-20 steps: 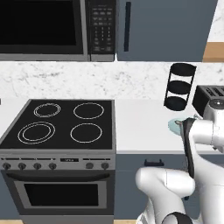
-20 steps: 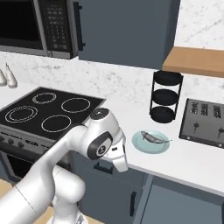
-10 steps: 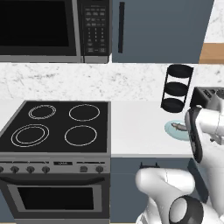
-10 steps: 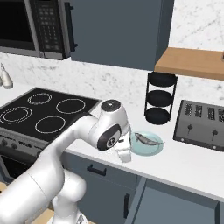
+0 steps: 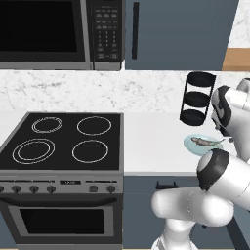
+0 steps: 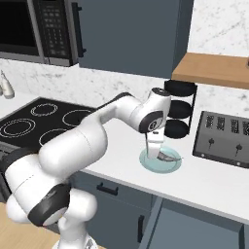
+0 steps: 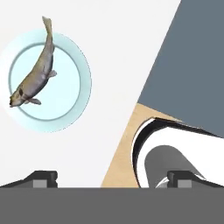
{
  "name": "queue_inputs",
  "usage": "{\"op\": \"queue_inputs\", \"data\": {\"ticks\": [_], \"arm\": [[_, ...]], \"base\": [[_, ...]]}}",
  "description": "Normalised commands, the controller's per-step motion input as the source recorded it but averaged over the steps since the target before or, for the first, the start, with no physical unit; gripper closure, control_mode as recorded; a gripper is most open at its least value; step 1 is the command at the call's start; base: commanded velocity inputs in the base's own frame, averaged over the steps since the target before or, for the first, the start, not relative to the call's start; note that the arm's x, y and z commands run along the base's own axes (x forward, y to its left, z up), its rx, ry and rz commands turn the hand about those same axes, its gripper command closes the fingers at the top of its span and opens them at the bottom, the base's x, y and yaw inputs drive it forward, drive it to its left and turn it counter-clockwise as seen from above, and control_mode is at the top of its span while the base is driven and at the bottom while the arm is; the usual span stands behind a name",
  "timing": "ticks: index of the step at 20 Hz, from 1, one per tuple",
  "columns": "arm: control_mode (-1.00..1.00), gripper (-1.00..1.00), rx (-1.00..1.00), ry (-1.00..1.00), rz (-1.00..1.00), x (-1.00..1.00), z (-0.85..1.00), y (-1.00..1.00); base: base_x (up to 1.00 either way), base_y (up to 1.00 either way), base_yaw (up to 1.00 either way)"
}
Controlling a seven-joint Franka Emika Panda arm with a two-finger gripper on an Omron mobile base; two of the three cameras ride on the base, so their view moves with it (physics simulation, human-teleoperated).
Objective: Pick up the knife from the drawer and place it on the cutting board. Then place the meat from the plate to the cutting board.
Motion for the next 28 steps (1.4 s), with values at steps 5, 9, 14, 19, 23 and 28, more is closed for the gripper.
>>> {"op": "queue_inputs", "data": {"ticks": [5, 9, 14, 19, 23, 28], "arm": [[-1.00, -1.00, -0.01, 0.00, 0.00, 0.24, -0.77, -0.02], [-1.00, -1.00, -0.04, 0.00, 0.00, 0.66, -0.60, -0.02], [-1.00, -1.00, -0.03, 0.00, 0.00, 0.83, -0.19, -0.02], [-1.00, -1.00, -0.10, 0.01, 0.00, 0.51, -0.40, -0.17], [-1.00, -1.00, -0.07, 0.01, 0.00, 0.16, -0.42, -0.35], [-1.00, -1.00, -0.02, 0.03, 0.00, 0.21, -0.30, -0.35]], "base": [[0.00, 0.00, 0.00], [0.00, 0.00, 0.00], [0.00, 0.00, 0.00], [0.00, 0.00, 0.00], [0.00, 0.00, 0.00], [0.00, 0.00, 0.00]]}}
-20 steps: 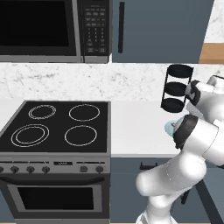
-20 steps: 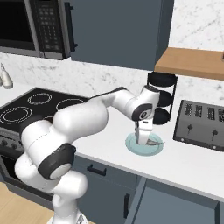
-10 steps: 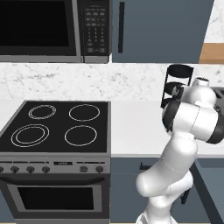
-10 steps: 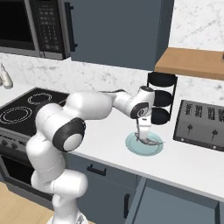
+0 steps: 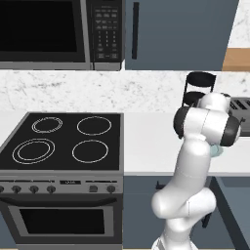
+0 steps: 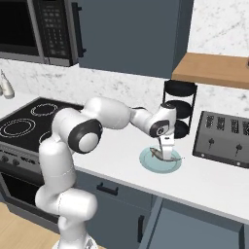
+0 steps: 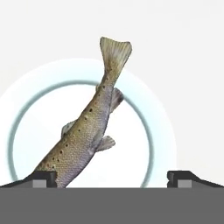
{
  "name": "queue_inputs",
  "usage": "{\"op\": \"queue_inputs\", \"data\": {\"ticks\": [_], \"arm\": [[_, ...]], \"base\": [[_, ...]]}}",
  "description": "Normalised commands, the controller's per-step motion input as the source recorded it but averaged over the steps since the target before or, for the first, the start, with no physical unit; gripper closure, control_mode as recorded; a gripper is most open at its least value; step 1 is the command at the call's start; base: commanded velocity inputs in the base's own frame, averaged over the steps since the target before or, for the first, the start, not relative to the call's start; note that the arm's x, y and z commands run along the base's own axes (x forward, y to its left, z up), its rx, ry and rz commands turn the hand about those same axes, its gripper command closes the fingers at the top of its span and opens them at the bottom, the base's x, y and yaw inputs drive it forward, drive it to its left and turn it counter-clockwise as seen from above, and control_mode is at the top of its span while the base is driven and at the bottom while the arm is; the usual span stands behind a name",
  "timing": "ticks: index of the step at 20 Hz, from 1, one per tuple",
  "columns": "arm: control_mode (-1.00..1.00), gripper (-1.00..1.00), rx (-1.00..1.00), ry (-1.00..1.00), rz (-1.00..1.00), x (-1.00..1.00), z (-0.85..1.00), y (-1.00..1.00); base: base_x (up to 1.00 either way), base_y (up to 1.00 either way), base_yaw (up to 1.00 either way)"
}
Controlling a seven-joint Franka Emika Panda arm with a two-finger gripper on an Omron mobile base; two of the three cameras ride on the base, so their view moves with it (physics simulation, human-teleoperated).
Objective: Pick up the knife from the drawer and place it on the cutting board. Then place the meat from the plate to the cutting board.
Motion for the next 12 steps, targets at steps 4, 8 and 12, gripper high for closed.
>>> {"op": "queue_inputs", "data": {"ticks": [4, 8, 12], "arm": [[-1.00, -1.00, 0.06, 0.00, 0.00, 0.36, -0.14, -0.06], [-1.00, -1.00, 0.06, 0.01, 0.00, 0.48, -0.24, 0.00], [-1.00, -1.00, 0.02, 0.07, 0.00, 0.33, -0.40, 0.00]], "base": [[0.00, 0.00, 0.00], [0.00, 0.00, 0.00], [0.00, 0.00, 0.00]]}}
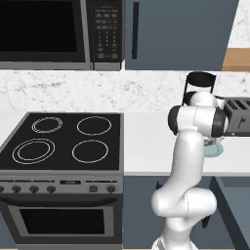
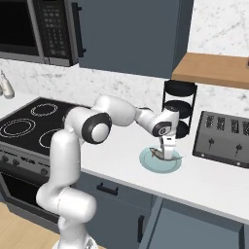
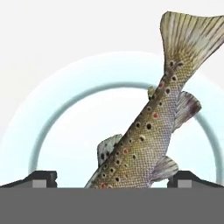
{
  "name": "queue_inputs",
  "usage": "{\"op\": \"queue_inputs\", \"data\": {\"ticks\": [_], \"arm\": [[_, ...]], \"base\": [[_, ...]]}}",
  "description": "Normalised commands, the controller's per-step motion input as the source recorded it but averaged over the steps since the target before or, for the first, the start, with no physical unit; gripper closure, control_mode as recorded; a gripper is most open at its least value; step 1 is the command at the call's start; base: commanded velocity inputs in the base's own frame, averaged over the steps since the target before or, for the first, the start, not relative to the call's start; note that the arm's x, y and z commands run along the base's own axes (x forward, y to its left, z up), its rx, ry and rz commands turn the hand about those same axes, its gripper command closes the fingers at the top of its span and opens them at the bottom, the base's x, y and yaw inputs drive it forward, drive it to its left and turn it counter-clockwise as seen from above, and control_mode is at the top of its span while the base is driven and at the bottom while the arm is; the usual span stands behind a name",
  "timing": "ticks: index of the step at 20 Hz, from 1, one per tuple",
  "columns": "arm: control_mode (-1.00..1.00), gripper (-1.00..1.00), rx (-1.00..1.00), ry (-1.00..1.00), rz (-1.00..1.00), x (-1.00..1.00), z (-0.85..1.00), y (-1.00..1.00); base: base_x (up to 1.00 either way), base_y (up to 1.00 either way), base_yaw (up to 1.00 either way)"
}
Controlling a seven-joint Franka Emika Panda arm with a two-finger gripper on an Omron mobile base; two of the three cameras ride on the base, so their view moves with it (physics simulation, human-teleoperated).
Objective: Pick up the knife from the drawer and place it on the cutting board. Then place the meat from the plate to the cutting board.
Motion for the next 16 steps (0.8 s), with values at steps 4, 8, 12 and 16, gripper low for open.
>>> {"op": "queue_inputs", "data": {"ticks": [4, 8, 12, 16], "arm": [[-1.00, -1.00, 0.00, 0.08, -0.01, 0.09, -0.33, 0.00], [-1.00, -1.00, 0.00, 0.06, -0.02, -0.13, -0.02, 0.00], [-1.00, -1.00, 0.00, 0.02, 0.00, -0.36, -0.01, 0.00], [-1.00, -1.00, 0.00, 0.00, 0.00, -0.05, 0.00, 0.06]], "base": [[0.00, 0.00, 0.00], [0.00, 0.00, 0.00], [0.00, 0.00, 0.00], [0.00, 0.00, 0.00]]}}
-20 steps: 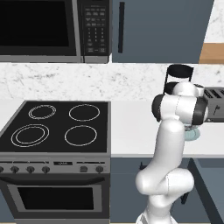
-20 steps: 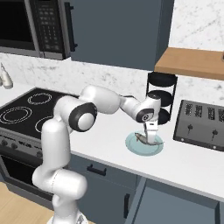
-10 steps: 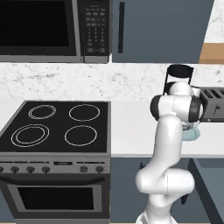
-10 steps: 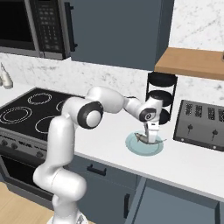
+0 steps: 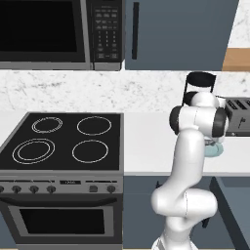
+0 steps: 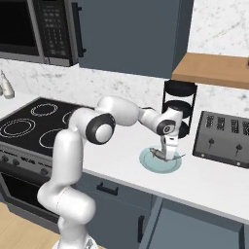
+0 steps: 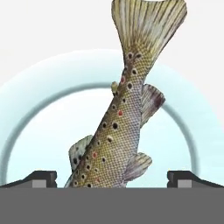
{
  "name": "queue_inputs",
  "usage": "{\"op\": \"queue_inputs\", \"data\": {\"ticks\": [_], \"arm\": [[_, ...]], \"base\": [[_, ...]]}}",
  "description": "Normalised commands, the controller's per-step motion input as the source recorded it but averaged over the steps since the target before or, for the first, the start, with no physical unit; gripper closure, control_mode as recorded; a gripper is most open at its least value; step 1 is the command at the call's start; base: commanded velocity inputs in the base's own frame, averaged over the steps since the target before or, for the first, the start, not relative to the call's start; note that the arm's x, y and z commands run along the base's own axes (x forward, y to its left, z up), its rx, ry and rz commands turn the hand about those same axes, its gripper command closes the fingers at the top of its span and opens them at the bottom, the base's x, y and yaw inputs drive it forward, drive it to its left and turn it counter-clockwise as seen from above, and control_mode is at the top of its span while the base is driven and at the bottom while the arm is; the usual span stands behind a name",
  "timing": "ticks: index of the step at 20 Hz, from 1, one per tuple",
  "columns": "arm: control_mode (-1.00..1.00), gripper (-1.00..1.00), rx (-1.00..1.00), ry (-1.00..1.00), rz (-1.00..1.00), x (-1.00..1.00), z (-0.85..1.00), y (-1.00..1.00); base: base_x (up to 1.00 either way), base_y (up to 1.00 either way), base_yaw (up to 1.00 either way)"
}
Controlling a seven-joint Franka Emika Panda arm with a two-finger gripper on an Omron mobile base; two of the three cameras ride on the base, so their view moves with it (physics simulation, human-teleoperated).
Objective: Pick up the knife from the drawer and place it on the cutting board. Then place the meat from the plate to the cutting board.
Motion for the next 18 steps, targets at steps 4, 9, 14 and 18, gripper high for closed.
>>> {"op": "queue_inputs", "data": {"ticks": [4, 9, 14, 18], "arm": [[-1.00, -1.00, 0.00, 0.00, 0.00, 0.02, -0.03, 0.18], [-1.00, -1.00, 0.00, 0.00, -0.04, 0.34, -0.04, 0.17], [-1.00, -1.00, -0.01, 0.00, -0.12, 0.09, -0.16, 0.00], [-1.00, -1.00, 0.00, 0.00, -0.11, -0.25, -0.27, 0.00]], "base": [[0.00, 0.00, 0.00], [0.00, 0.00, 0.00], [0.00, 0.00, 0.00], [0.00, 0.00, 0.00]]}}
